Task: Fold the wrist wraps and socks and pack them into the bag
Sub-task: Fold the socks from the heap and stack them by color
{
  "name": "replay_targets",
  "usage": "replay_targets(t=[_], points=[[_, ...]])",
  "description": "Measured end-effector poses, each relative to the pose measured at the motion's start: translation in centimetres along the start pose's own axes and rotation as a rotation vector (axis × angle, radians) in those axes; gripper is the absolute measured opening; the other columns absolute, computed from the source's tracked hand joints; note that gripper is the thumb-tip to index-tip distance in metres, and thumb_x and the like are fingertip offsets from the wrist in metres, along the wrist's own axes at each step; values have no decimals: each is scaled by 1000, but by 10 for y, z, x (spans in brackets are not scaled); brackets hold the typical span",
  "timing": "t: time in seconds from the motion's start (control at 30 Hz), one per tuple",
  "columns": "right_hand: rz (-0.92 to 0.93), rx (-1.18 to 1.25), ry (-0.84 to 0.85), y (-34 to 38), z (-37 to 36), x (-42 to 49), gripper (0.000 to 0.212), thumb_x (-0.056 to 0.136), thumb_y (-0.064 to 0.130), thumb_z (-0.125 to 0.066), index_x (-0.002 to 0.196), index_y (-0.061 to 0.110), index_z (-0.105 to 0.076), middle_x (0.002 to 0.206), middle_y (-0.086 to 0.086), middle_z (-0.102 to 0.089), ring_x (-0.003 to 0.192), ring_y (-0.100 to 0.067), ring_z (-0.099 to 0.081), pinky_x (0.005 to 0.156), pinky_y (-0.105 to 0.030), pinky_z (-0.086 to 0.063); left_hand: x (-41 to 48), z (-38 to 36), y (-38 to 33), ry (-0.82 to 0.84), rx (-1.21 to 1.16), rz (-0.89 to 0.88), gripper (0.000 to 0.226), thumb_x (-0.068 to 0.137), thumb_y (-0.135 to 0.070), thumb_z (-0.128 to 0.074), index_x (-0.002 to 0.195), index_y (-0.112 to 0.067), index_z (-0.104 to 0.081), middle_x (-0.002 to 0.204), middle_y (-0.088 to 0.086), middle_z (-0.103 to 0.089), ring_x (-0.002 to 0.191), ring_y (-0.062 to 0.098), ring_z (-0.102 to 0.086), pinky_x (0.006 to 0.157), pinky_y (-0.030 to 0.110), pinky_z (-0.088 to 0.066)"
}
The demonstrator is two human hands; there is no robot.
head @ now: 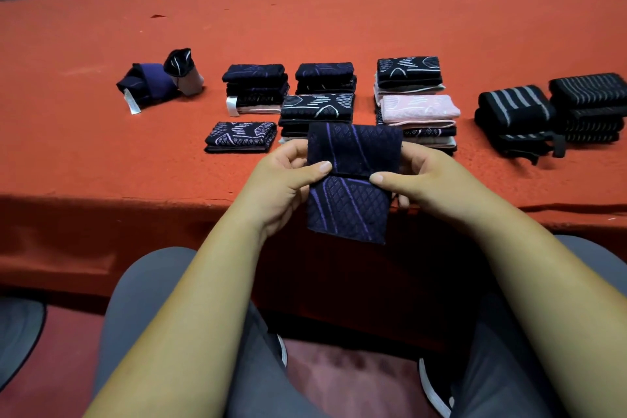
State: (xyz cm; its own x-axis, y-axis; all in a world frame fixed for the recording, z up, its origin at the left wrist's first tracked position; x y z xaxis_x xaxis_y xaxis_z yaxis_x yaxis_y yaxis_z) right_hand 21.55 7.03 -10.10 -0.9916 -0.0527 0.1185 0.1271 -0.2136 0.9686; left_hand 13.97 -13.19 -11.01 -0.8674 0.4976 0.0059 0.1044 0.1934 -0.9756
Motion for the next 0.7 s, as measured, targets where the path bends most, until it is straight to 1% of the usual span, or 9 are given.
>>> replay_targets(t=[0.13, 0.2, 0.27, 0.33, 0.4, 0.47, 0.57, 0.63, 0.7], points=[[33, 57, -53, 2, 3, 0, 39, 100, -1, -65, 130, 24, -70, 105, -9, -73, 80, -21, -58, 64, -29, -53, 4, -1, 3, 26, -68, -1, 41, 92, 16, -62, 128, -3, -67, 131, 27, -68, 122, 35, -66, 112, 44, -50], [45, 105, -42, 4, 3, -1, 38, 102, 0, -62, 132, 22, -71, 111, -1, -75, 89, -16, -61, 74, -29, -55, 5, 0, 4, 44, -100, 26, 40, 95, 11, -61, 133, 1, -65, 137, 24, -67, 131, 37, -62, 117, 43, -47], [58, 119, -31, 7, 3, -4, 36, 105, 4, -60, 132, 23, -72, 120, 10, -76, 104, -7, -68, 90, -26, -55, 4, 0, 4, 59, -124, 62, 38, 99, 3, -60, 137, 5, -63, 138, 21, -67, 129, 32, -65, 114, 38, -50], [74, 91, -12, 11, 1, -6, 35, 106, 2, -57, 129, 22, -73, 121, 13, -77, 110, -1, -69, 93, -18, -52, 1, 2, 6, 34, -129, 119, 37, 102, -4, -60, 138, 6, -63, 135, 19, -69, 118, 24, -69, 104, 32, -55], [64, 116, -12, 13, 1, -6, 38, 104, -2, -55, 127, 21, -75, 121, 9, -78, 110, -4, -69, 93, -18, -52, -2, 2, 11, 36, -108, 215, 43, 104, -17, -63, 142, 3, -61, 137, 19, -68, 116, 23, -69, 101, 35, -57], [21, 195, -30, 11, 2, -6, 44, 98, -6, -53, 122, 20, -78, 118, 0, -79, 105, -12, -69, 91, -26, -53, -7, 0, 14, 63, -73, 308, 47, 104, -28, -63, 145, -4, -61, 132, 16, -70, 112, 23, -70, 95, 41, -62], [-14, 188, -74, 5, 7, -2, 55, 78, 3, -45, 115, 19, -82, 124, -16, -76, 104, -30, -64, 92, -44, -46, -11, -2, 11, 93, -78, 347, 43, 106, -26, -56, 144, -8, -63, 123, 15, -72, 99, 21, -75, 81, 36, -64], [-7, 245, -58, 1, 8, 0, 60, 67, 8, -43, 112, 14, -83, 125, -15, -76, 117, -37, -67, 98, -48, -46, -12, -1, 8, 93, -106, 347, 43, 109, -26, -50, 146, -7, -61, 132, 20, -70, 99, 23, -75, 82, 36, -64], [3, 266, -41, -2, 7, 2, 52, 74, 11, -47, 113, 12, -82, 126, -15, -76, 124, -41, -65, 107, -53, -45, -13, 0, 7, 95, -123, 346, 45, 110, -30, -47, 146, -6, -60, 135, 20, -68, 102, 24, -74, 86, 36, -64]])
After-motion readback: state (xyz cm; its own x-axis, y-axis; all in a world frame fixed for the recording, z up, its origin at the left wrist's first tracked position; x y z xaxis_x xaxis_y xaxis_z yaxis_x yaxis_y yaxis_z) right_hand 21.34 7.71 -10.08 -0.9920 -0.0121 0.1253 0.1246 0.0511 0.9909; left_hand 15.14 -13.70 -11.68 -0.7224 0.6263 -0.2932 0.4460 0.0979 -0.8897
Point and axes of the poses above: each hand's wrist, its own x-axis towards the middle knuckle, its own z-axis out of the back of the hand, y = z × x, the point moved 7 cm from there along x, towards the middle knuckle
